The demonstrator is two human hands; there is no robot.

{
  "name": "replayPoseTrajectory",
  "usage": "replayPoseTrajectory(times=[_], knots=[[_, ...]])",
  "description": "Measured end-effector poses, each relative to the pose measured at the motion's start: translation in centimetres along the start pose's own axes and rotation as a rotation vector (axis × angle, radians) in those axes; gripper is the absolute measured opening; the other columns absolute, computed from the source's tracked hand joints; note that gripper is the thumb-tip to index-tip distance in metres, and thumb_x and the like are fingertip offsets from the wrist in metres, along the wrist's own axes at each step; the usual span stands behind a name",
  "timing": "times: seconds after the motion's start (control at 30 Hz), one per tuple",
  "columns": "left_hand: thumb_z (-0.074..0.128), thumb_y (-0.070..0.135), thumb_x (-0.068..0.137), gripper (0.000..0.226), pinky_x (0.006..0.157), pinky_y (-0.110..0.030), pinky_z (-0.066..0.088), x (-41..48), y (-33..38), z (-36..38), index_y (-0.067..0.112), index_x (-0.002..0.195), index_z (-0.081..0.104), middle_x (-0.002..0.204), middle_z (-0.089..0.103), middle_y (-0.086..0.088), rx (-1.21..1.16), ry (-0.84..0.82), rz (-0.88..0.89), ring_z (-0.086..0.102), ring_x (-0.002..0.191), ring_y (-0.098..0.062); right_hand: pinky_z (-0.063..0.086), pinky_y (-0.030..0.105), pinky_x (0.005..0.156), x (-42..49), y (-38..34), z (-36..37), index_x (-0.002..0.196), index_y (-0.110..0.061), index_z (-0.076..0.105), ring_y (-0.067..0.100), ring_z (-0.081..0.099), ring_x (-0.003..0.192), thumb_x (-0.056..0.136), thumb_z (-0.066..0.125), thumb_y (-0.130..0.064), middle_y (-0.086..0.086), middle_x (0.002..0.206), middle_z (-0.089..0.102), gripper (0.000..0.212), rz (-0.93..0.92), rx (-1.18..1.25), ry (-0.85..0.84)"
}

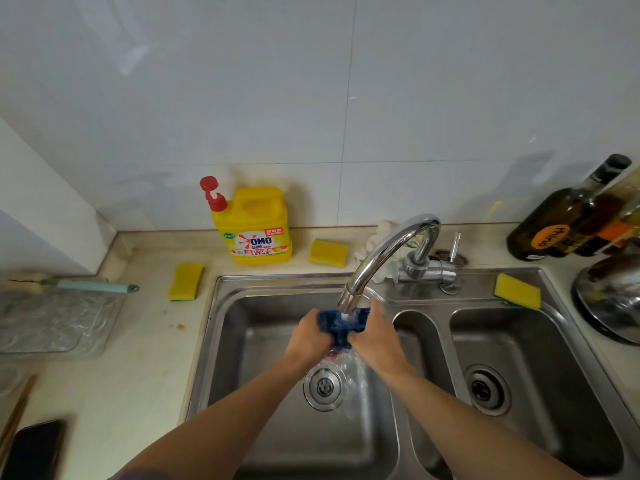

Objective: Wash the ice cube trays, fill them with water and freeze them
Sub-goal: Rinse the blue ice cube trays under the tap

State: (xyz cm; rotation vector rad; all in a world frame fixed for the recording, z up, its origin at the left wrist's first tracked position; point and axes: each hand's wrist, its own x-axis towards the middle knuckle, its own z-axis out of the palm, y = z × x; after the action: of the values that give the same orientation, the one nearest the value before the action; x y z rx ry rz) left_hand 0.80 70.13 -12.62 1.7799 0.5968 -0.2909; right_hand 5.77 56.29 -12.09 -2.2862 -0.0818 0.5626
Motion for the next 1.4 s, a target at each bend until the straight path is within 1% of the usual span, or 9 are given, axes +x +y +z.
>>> replayPoseTrajectory(times=[0.17,0.27,0.37,0.5,0.63,1.0,1.17,1.27,1.4], knots=[[0.052,0.002,0.087,0.038,0.060,-0.029,0.058,-0.1,-0.9,-0.2,0.032,0.086,0.076,0.077,0.077,-0.006,-0.229,-0.033,-0.091,0.070,0.065,-0.014,0.057,0.039,0.085,-0.2,-0.8,-0.1,0.134,-0.025,0.042,0.019,0.066,0.097,0.084,0.072,-0.017,0.000,0.118,0.062,0.059,-0.068,-0.045,-0.006],[0.053,0.003,0.090,0.027,0.068,-0.035,0.057,0.4,-1.3,-0.4,0.017,0.098,0.075,0.082,0.076,-0.011,-0.323,0.030,-0.179,0.068,0.069,-0.020,0.055,0.035,0.078,-0.1,-0.9,-0.5,0.133,-0.026,0.046,0.018,0.065,0.094,0.083,0.069,-0.017,0.001,0.120,0.060,0.056,-0.055,0.034,-0.091],[0.051,0.002,0.092,0.024,0.065,-0.034,0.056,0.4,-1.0,-0.4,0.013,0.097,0.072,0.089,0.074,-0.014,-0.302,0.079,-0.173,0.064,0.074,-0.022,0.056,0.034,0.061,-0.2,-0.7,-1.5,0.121,-0.025,0.056,0.019,0.066,0.074,0.085,0.056,-0.005,0.005,0.097,0.067,0.042,0.027,0.144,-0.173],[0.053,0.006,0.088,0.024,0.056,-0.023,0.052,-0.4,0.6,0.3,0.022,0.100,0.066,0.087,0.073,-0.006,-0.175,0.080,-0.024,0.064,0.069,-0.015,0.044,0.026,0.053,-0.3,-0.6,-2.2,0.075,-0.028,0.063,0.009,0.054,0.050,0.086,0.055,-0.007,-0.006,0.058,0.061,0.025,-0.039,0.089,-0.107],[0.051,-0.003,0.084,0.036,0.057,-0.030,0.048,-0.6,1.5,0.0,0.015,0.112,0.063,0.092,0.069,-0.011,-0.206,0.133,0.007,0.058,0.071,-0.019,0.045,0.030,0.048,0.0,-0.8,-2.0,0.088,-0.008,0.066,0.017,0.055,0.048,0.086,0.056,-0.003,0.008,0.060,0.061,0.012,0.049,0.228,-0.117],[0.049,0.000,0.089,0.031,0.059,-0.028,0.050,-0.3,0.5,0.2,0.015,0.115,0.058,0.099,0.068,-0.010,-0.271,0.209,-0.029,0.061,0.072,-0.017,0.042,0.028,0.044,-0.9,-1.4,-1.5,0.091,-0.013,0.063,0.013,0.051,0.044,0.087,0.051,-0.012,0.000,0.055,0.058,0.012,0.064,0.267,-0.122],[0.051,0.010,0.100,0.019,0.064,-0.031,0.052,0.2,-0.1,0.6,0.010,0.119,0.055,0.106,0.068,-0.013,-0.500,0.220,-0.164,0.066,0.084,-0.023,0.056,0.033,0.058,-0.6,-1.2,-1.7,0.109,-0.016,0.053,0.022,0.069,0.062,0.093,0.068,-0.019,0.013,0.097,0.071,0.022,0.180,0.432,-0.181],[0.053,0.008,0.098,0.020,0.066,-0.030,0.055,0.2,0.0,0.3,0.013,0.116,0.059,0.108,0.071,-0.013,-0.545,0.195,-0.128,0.070,0.093,-0.025,0.057,0.036,0.057,-0.4,-1.3,-1.6,0.109,-0.014,0.053,0.027,0.073,0.064,0.094,0.068,-0.029,0.016,0.097,0.073,0.026,0.212,0.446,-0.208],[0.058,-0.003,0.089,0.039,0.076,-0.033,0.061,0.2,0.5,-0.5,0.015,0.123,0.057,0.117,0.066,-0.013,-0.452,0.131,0.016,0.068,0.103,-0.024,0.056,0.032,0.050,-0.1,-1.1,-2.0,0.106,-0.008,0.056,0.030,0.074,0.060,0.097,0.058,-0.012,0.021,0.086,0.075,0.010,0.296,0.443,-0.210]])
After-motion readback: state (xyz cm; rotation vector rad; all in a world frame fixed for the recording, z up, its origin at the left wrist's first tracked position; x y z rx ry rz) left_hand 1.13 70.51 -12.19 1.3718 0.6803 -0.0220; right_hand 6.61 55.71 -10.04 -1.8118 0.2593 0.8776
